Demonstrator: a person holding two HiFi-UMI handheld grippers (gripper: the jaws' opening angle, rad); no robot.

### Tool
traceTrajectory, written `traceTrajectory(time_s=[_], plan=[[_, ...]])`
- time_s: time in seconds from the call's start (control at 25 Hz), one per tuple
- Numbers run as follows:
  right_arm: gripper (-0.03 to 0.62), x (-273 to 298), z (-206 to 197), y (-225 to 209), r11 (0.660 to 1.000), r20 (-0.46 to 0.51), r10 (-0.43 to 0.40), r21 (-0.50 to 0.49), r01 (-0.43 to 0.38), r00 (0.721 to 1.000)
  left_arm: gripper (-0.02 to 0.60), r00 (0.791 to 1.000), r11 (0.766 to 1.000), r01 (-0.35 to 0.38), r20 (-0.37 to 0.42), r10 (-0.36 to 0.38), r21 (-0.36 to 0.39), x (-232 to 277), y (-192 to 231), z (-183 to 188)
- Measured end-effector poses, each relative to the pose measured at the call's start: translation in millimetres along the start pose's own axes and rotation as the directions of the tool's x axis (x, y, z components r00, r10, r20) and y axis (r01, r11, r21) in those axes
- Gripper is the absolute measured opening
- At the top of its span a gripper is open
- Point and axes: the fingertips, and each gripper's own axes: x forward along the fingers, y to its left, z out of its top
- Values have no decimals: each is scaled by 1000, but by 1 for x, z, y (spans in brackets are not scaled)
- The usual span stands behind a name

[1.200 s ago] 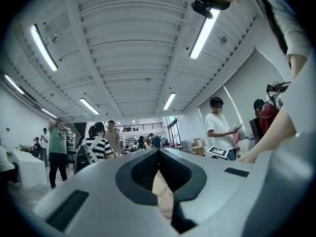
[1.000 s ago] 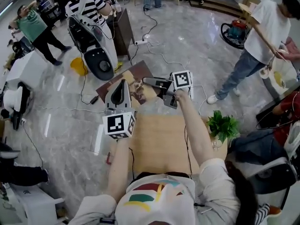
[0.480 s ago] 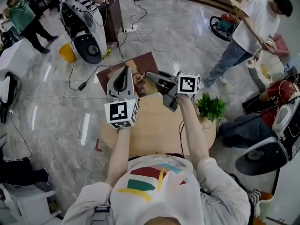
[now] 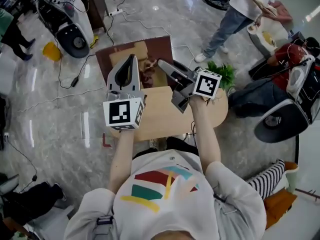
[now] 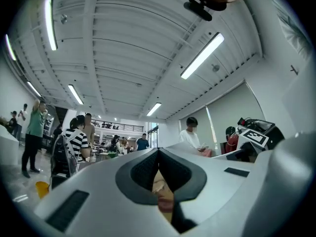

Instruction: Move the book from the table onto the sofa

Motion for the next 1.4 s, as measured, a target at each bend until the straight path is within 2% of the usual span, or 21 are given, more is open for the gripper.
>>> traceTrajectory(time_s=[0.12, 0.32, 0.44, 0.64, 0.72, 0.8, 0.92, 1.08, 1.16, 1.28, 1.36, 1.4], plan=[[155, -19, -1, 12, 998, 57, -64, -19, 65, 996, 8, 997, 996, 82, 12, -81, -19, 1, -16, 4], [155, -79, 9, 12, 984, 162, -168, -29, 174, 972, 8, 976, 975, 218, 25, -217, -44, 12, -71, 3], [155, -113, 20, 13, 972, 230, -207, -58, 226, 951, 8, 952, 949, 306, 39, -304, -75, 16, -105, -1], [155, -174, 34, 14, 951, 347, -275, -42, 307, 897, 8, 906, 904, 422, 47, -420, -70, 35, -157, 4], [155, -217, 45, 17, 926, 395, -324, -55, 374, 859, 8, 867, 865, 498, 55, -495, -68, 44, -202, 5], [155, -272, 54, 18, 890, 446, -386, -50, 453, 807, 8, 821, 818, 571, 63, -568, -73, 51, -259, 5], [155, -362, 66, 26, 847, 509, -448, -21, 532, 735, 8, 768, 762, 640, 78, -635, -100, 52, -347, 4], [155, -466, 67, 53, 773, 607, -513, 18, 635, 607, 8, 652, 638, 757, 98, -752, -143, 37, -455, -1], [155, -514, 68, 72, 741, 640, -522, 12, 672, 564, 8, 614, 597, 788, 113, -781, -151, 24, -505, 2], [155, -603, 59, 100, 702, 673, -554, 60, 710, 490, 8, 565, 544, 822, 124, -816, -166, -7, -591, 7], [155, -660, 48, 123, 669, 697, -575, 100, 736, 428, 8, 516, 493, 852, 129, -847, -177, -32, -649, 12], [155, -688, 41, 137, 649, 714, -584, 126, 750, 385, 8, 482, 457, 870, 132, -866, -183, -45, -679, 16]])
